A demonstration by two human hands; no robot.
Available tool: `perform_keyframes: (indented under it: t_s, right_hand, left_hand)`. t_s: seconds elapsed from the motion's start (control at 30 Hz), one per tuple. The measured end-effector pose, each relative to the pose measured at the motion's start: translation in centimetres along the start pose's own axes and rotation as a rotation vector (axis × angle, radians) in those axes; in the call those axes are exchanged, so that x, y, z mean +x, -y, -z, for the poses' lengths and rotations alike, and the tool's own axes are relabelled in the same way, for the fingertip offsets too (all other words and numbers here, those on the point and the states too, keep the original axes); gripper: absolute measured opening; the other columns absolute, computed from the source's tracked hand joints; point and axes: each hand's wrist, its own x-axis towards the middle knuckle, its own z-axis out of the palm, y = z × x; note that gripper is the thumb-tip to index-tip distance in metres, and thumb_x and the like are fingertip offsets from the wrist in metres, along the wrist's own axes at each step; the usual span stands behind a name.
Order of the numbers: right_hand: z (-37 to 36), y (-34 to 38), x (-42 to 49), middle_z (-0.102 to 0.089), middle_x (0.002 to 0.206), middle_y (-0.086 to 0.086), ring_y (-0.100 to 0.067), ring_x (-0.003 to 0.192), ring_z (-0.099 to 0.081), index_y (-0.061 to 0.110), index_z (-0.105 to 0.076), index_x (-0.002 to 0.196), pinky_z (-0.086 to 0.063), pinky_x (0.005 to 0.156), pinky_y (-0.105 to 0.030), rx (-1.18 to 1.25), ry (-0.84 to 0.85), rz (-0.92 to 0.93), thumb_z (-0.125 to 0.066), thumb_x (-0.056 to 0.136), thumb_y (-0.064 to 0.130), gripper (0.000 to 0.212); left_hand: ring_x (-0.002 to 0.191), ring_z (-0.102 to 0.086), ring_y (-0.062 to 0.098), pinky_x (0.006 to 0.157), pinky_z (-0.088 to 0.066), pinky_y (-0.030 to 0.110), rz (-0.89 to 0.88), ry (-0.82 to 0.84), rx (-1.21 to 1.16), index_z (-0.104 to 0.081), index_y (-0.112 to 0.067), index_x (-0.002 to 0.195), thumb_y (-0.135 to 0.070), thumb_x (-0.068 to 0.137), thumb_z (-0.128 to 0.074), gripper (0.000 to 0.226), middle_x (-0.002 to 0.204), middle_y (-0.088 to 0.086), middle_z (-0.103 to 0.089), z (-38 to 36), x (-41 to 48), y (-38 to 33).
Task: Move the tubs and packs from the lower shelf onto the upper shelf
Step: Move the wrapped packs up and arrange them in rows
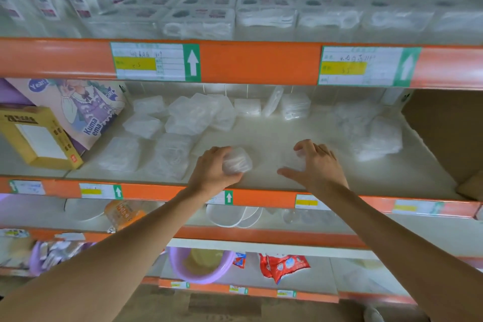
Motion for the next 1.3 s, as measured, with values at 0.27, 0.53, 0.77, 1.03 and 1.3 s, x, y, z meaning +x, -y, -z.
perform_keyframes:
  t_s: [0.27, 0.53, 0.77, 1.03, 1.3]
  right_hand:
    - [6.6, 2.0, -5.2, -0.063, 0.118, 0.005, -0.020, 0.113, -0.052, 0.024, -0.049, 0.117, -0.040, 0.090, -0.030, 0.000, 0.009, 0.036, -0.069, 0.076, 0.063, 0.060]
    - [12.7, 5.2, -9.0, -0.062, 0.118, 0.009, -0.017, 0.110, -0.056, 0.027, -0.048, 0.119, -0.041, 0.088, -0.028, -0.025, -0.048, 0.145, -0.066, 0.076, 0.068, 0.062]
    - [19.1, 8.5, -10.1, -0.060, 0.119, 0.012, -0.015, 0.112, -0.056, 0.028, -0.049, 0.119, -0.038, 0.089, -0.027, -0.068, -0.131, 0.236, -0.068, 0.075, 0.067, 0.062]
    - [24.1, 11.6, -8.5, -0.061, 0.117, 0.008, -0.020, 0.109, -0.059, 0.029, -0.048, 0.116, -0.046, 0.088, -0.033, 0.013, -0.196, 0.261, -0.069, 0.073, 0.068, 0.062]
    - [25.8, 13.3, -2.9, -0.060, 0.119, 0.009, -0.021, 0.111, -0.057, 0.030, -0.047, 0.118, -0.041, 0.082, -0.030, 0.009, -0.215, 0.219, -0.067, 0.074, 0.069, 0.062]
  left_hand:
    - [0.102, -0.061, 0.014, 0.089, -0.048, 0.030, -0.128, 0.066, 0.009, -0.061, -0.018, 0.120, -0.035, 0.065, -0.089, 0.063, 0.111, -0.007, -0.063, 3.2, -3.5, -4.5]
    - [0.106, -0.059, 0.007, 0.089, -0.046, 0.024, -0.242, 0.109, 0.180, -0.057, -0.028, 0.122, -0.050, 0.065, -0.080, 0.065, 0.116, -0.016, -0.063, 8.1, -8.1, -10.7]
    - [0.105, -0.052, 0.004, 0.081, -0.033, 0.005, -0.383, -0.032, 0.214, -0.050, -0.022, 0.126, -0.046, 0.072, -0.080, 0.066, 0.120, -0.013, -0.056, 14.8, -10.7, -15.4]
    - [0.116, -0.054, 0.014, 0.095, -0.046, 0.034, -0.391, -0.197, 0.262, -0.047, -0.023, 0.131, -0.054, 0.076, -0.074, 0.069, 0.130, -0.006, -0.055, 21.6, -9.7, -20.7]
    - [0.125, -0.047, 0.019, 0.086, -0.035, 0.029, -0.158, -0.274, 0.217, -0.035, -0.023, 0.142, -0.053, 0.086, -0.064, 0.070, 0.143, -0.002, -0.043, 25.3, -2.8, -22.7]
